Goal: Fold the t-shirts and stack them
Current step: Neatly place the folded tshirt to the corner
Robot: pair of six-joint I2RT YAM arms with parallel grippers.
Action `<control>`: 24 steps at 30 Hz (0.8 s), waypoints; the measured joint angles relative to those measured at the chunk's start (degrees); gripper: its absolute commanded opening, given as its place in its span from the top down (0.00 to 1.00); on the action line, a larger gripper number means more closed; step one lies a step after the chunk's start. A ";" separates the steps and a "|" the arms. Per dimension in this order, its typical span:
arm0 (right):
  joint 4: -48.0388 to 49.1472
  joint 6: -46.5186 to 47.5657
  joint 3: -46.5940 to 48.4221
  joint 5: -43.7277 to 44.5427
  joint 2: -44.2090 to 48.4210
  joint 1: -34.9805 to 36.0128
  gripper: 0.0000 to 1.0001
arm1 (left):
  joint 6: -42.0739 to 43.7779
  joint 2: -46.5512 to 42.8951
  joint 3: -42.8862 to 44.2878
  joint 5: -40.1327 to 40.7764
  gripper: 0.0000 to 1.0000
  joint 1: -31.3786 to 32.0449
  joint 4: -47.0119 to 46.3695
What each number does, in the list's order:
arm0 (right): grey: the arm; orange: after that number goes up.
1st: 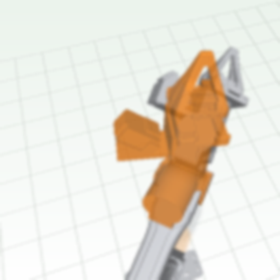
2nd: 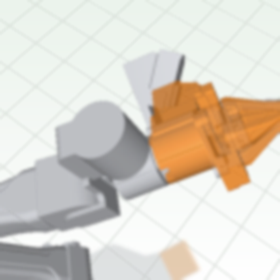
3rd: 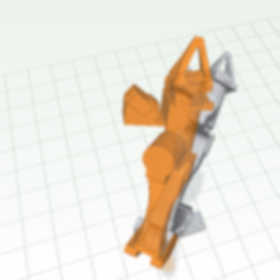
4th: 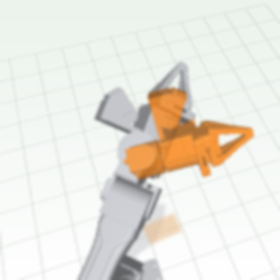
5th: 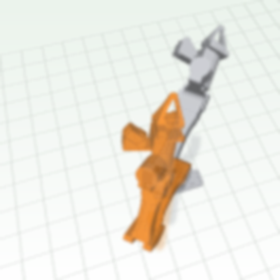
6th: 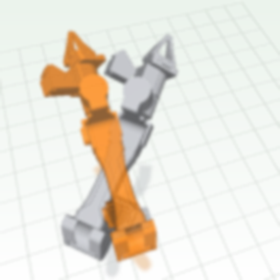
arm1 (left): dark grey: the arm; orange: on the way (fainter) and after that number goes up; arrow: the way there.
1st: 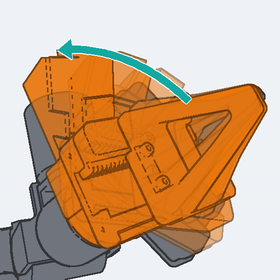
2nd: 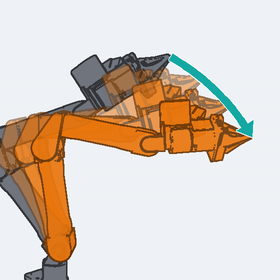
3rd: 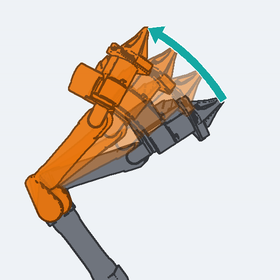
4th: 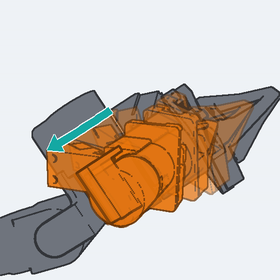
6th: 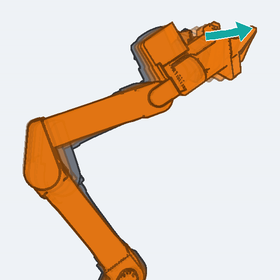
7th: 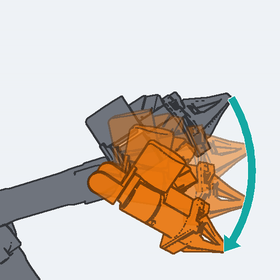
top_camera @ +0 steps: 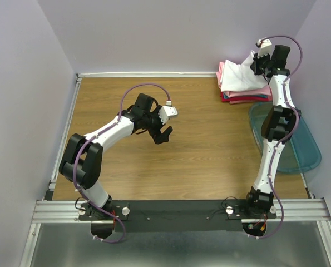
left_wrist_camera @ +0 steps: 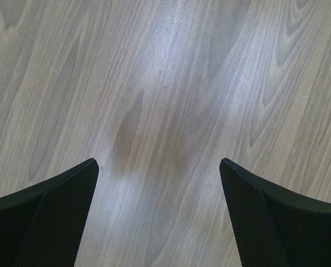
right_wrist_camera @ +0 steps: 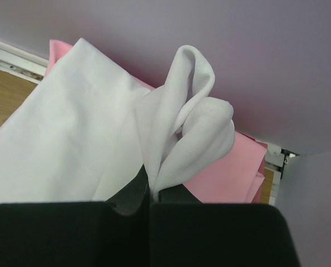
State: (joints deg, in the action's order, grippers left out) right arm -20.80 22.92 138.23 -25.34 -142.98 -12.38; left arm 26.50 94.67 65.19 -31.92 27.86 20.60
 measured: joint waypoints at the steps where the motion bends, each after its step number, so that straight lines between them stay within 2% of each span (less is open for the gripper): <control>1: 0.17 0.13 0.15 -0.07 -0.31 -0.07 0.99 | 0.00 0.00 0.00 0.00 0.02 0.00 0.15; 11: 2.38 2.64 1.44 -0.24 -3.43 -0.59 0.98 | 0.50 0.00 0.00 0.02 0.02 0.00 2.05; 12: 2.64 2.80 1.44 -0.22 -3.48 -0.66 0.94 | 0.66 0.00 0.00 0.02 0.02 0.00 2.27; 13: 3.15 3.17 1.44 -0.22 -3.50 -0.76 0.73 | 0.70 0.00 0.00 0.02 0.02 0.00 2.38; 14: 3.34 3.21 1.44 -0.24 -3.50 -0.85 0.59 | 0.72 0.00 0.00 0.02 0.02 0.00 2.40; 17: 4.61 3.98 1.46 0.31 -3.52 -1.27 0.23 | 0.92 0.00 0.00 0.02 0.02 0.00 2.49; 19: 5.38 4.11 1.57 1.11 -3.52 -1.55 0.18 | 1.07 0.00 0.00 0.02 0.02 0.00 2.49; 24: 7.43 3.41 2.08 3.69 -3.41 -1.90 0.16 | 1.49 0.00 0.00 0.02 0.02 0.00 2.71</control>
State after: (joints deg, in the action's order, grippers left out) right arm -13.37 26.33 140.31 -21.65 -146.39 -14.28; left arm 27.99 94.67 65.19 -31.90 27.86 23.31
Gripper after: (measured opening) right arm 0.836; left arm 0.979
